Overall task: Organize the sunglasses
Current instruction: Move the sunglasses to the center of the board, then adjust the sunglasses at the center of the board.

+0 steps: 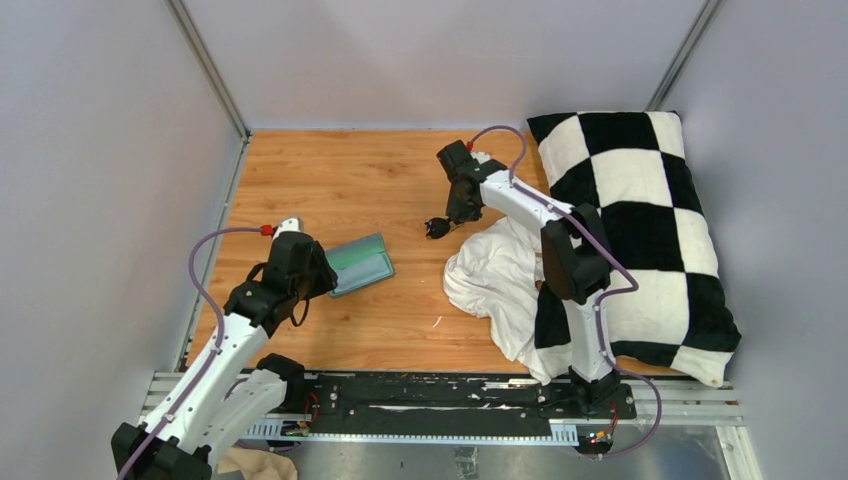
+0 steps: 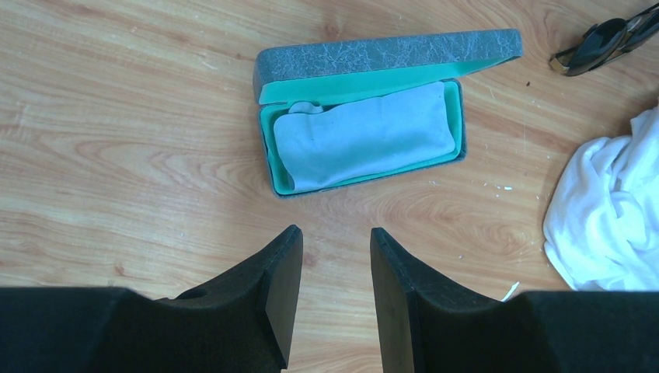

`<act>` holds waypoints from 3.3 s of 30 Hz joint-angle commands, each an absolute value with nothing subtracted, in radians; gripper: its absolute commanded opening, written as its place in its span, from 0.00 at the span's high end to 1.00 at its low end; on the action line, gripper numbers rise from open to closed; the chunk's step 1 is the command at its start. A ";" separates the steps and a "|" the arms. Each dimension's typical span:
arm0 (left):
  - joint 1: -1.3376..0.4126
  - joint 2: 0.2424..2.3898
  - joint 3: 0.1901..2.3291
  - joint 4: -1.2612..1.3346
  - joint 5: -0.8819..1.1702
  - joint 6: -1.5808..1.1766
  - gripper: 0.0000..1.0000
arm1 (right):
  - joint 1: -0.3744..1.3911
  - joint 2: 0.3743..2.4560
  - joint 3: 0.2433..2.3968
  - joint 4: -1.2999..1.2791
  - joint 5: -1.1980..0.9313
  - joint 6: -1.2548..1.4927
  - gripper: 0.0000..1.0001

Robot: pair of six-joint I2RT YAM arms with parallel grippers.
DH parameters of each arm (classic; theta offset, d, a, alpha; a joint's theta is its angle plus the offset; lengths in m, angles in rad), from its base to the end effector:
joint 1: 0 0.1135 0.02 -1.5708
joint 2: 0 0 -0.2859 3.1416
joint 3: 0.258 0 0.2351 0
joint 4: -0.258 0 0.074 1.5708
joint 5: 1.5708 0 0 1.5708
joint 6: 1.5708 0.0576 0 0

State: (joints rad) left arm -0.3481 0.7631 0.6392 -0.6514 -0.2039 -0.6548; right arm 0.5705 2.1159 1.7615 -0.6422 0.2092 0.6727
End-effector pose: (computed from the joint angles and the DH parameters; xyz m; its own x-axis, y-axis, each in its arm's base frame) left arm 0.1351 -0.0366 0.2513 -0.6425 -0.4013 -0.6528 -0.2436 0.9147 -0.3225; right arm 0.4046 0.2454 0.2259 -0.8227 0.1963 -0.5335 0.1014 0.9741 0.2021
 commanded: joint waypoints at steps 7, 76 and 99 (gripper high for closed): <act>-0.344 0.733 0.639 -0.666 -0.198 -0.659 0.56 | 0.568 2.063 1.624 -0.533 0.148 0.874 0.64; -0.344 0.758 0.612 -0.636 -0.139 -0.646 0.57 | 0.542 2.320 1.989 -0.592 0.092 0.771 0.75; -0.344 0.757 0.610 -0.635 -0.130 -0.643 0.57 | 0.509 2.111 1.686 -0.367 0.085 0.985 0.49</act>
